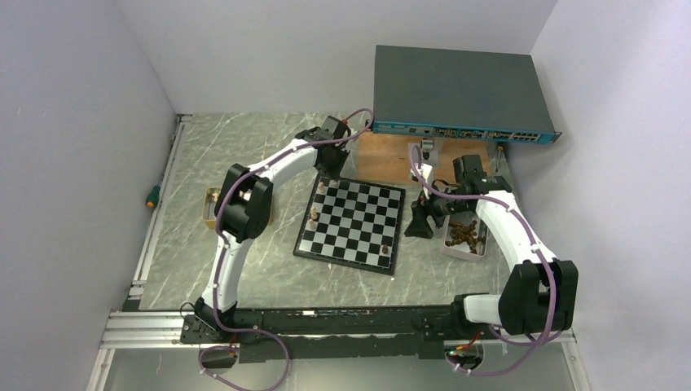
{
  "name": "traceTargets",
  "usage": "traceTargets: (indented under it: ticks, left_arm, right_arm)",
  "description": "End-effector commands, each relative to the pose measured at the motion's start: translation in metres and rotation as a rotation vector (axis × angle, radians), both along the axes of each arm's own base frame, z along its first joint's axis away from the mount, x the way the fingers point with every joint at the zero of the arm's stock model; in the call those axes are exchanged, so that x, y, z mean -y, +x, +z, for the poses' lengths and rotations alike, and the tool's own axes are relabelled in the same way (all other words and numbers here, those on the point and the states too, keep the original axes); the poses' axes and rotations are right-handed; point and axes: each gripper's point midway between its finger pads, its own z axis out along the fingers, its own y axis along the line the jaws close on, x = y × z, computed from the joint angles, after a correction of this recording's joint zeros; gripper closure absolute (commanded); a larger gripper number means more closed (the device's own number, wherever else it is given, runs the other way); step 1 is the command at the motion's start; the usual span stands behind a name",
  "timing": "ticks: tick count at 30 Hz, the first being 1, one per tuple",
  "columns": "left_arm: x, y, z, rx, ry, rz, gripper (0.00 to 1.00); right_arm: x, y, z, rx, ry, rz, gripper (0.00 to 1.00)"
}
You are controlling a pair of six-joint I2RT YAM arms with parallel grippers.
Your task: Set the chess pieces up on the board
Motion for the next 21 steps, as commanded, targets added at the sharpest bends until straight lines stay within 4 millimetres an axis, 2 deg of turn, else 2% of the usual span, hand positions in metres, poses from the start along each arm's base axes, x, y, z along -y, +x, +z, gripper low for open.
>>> traceTargets:
  ticks: [1,4,14,21]
  left_arm:
    - [-0.006,-0.009,-0.017,-0.044,0.039,-0.009,0.95]
    - [-0.007,-0.009,-0.018,-0.048,0.042,-0.006,0.93]
    - [-0.009,-0.009,-0.016,-0.047,0.049,0.001,0.76]
    - [-0.005,-0.004,-0.004,-0.03,0.034,0.007,0.63]
  right_arm:
    - [-0.002,0.008,0.015,0.053,0.026,0.013,0.25]
    - [-0.003,0.007,0.015,0.054,0.028,0.014,0.25]
    - [-0.003,0.007,0.016,0.056,0.028,0.014,0.25]
    - [-0.003,0.006,0.017,0.057,0.029,0.015,0.25]
